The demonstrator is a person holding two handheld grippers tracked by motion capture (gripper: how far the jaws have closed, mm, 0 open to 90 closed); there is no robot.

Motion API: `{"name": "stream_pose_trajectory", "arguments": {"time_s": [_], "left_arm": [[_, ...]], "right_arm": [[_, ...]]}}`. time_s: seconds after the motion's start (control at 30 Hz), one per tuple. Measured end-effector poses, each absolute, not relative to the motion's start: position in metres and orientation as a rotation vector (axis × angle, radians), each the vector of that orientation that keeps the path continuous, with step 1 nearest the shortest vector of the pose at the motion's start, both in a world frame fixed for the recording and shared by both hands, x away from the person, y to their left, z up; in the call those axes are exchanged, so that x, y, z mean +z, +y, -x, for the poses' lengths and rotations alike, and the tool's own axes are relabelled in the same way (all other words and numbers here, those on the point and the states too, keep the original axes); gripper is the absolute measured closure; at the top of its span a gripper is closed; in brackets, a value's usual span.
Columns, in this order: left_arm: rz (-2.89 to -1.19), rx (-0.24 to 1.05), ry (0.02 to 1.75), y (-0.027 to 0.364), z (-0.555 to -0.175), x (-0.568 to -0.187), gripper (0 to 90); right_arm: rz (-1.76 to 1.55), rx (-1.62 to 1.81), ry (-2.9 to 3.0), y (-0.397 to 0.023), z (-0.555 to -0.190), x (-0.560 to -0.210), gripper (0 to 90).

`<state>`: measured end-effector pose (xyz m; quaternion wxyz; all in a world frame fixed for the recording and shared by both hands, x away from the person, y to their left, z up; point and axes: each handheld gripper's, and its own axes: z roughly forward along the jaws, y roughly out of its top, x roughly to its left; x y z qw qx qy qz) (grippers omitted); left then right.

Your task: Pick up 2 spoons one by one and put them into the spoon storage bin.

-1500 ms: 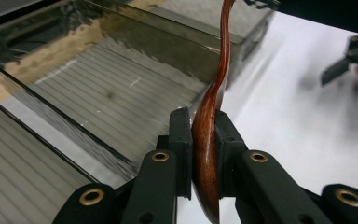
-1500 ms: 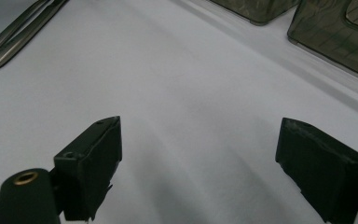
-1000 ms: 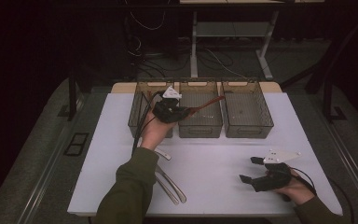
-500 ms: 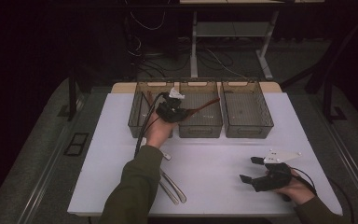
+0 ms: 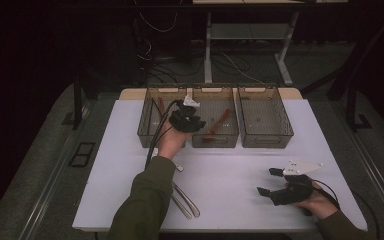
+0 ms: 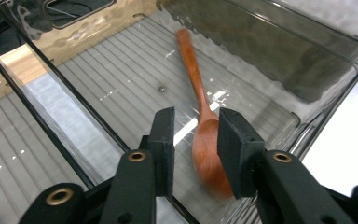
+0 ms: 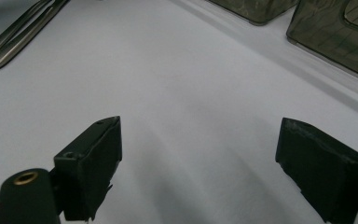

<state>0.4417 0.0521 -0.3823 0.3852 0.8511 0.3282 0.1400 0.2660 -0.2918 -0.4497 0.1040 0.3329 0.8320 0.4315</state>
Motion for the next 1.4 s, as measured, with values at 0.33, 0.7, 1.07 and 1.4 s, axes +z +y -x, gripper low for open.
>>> {"name": "stream_pose_trajectory", "arguments": {"time_s": [0.33, 0.7, 1.07, 1.4], "left_arm": [[-2.096, 0.286, 0.778, 0.058, -0.427, -0.373, 49.1], [-2.091, 0.26, 0.727, 0.077, -0.394, -0.368, 41.6], [-2.102, 0.25, 0.705, 0.095, -0.361, -0.369, 45.0], [-2.165, 0.265, 0.721, 0.115, -0.34, -0.387, 72.1]], "right_arm": [[-0.978, 1.273, 2.453, -0.292, -0.266, -0.45, 14.3], [-0.982, 1.27, 2.453, -0.292, -0.266, -0.45, 14.3], [-0.983, 1.267, 2.452, -0.291, -0.266, -0.45, 14.3], [-0.984, 1.267, 2.45, -0.291, -0.266, -0.45, 14.3]]}}
